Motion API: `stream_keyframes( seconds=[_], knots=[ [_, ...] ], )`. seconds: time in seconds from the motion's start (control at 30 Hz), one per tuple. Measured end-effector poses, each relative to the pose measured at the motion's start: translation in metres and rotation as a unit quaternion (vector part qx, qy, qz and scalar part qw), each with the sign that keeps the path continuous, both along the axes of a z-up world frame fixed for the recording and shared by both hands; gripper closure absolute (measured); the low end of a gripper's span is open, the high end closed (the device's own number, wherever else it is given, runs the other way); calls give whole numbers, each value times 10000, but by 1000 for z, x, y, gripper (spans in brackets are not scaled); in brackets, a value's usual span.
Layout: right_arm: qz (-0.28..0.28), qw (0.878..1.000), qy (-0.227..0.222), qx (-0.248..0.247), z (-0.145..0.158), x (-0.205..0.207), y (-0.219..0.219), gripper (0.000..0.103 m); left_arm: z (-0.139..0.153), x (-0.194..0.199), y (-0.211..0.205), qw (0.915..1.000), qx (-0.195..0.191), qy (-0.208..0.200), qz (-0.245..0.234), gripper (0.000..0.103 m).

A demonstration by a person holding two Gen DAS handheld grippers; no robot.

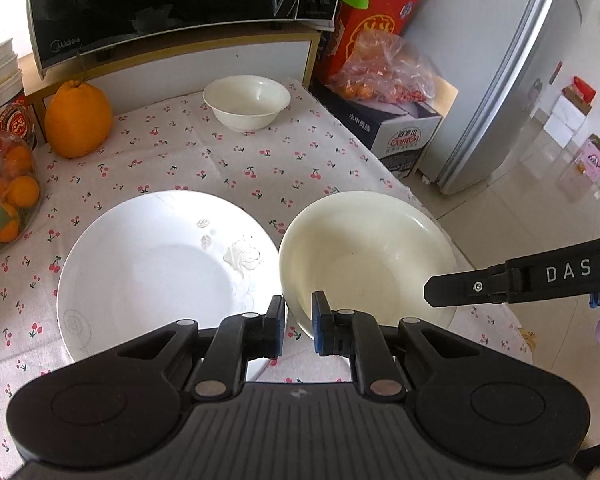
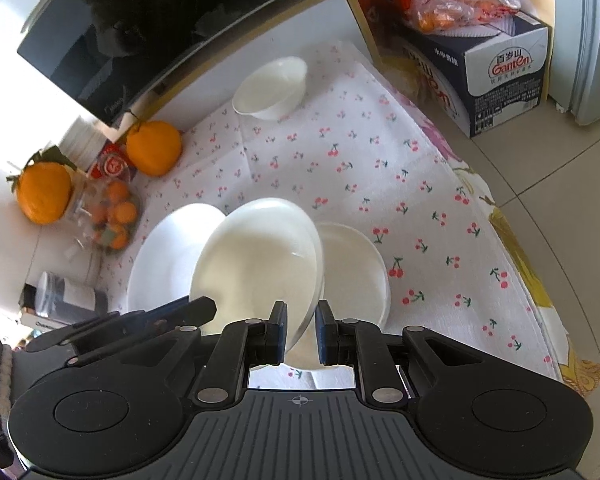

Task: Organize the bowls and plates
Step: 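Lower the cream bowl with both grippers onto the cloth beside the plates, then open both grippers to release the cream bowl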

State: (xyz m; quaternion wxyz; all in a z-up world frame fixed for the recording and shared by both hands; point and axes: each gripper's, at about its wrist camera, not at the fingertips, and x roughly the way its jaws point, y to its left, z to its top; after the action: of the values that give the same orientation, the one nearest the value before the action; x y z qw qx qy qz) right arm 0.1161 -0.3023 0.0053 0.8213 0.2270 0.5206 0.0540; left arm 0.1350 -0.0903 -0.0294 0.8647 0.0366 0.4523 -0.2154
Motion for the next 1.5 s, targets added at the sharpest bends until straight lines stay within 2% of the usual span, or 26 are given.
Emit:
stream_keyframes(
  seconds=[0.37, 0.67, 1.07, 1.27, 1.3, 1.37, 1.43, 1.5],
  knots=[
    [67, 9995, 16, -311, 1, -2, 0, 85, -3, -4, -8, 9998, 17, -137, -124, 90],
    [-12, 9985, 171, -528, -8, 1, -9, 85, -13, -7, -25, 9994, 141, -5, -317, 87],
    [-16, 9978, 274, -610, -15, 4, -13, 85, -22, -9, -29, 9991, 165, 183, -339, 84],
    [-9, 9979, 217, -616, -14, 5, -11, 84, -24, -8, -32, 9987, 175, 261, -392, 77],
    [-22, 9981, 202, -579, -14, 5, -12, 80, -24, -9, -33, 9987, 189, 256, -406, 77],
    [-61, 9985, 172, -519, -13, 4, -13, 61, -24, -10, -34, 9986, 213, 235, -435, 75],
    [-81, 9987, 108, -489, -10, 4, -14, 53, -23, -11, -36, 9984, 224, 225, -465, 71],
    [-102, 9988, 70, -471, -8, 5, -15, 50, -23, -12, -36, 9983, 228, 225, -480, 67]
  ],
)
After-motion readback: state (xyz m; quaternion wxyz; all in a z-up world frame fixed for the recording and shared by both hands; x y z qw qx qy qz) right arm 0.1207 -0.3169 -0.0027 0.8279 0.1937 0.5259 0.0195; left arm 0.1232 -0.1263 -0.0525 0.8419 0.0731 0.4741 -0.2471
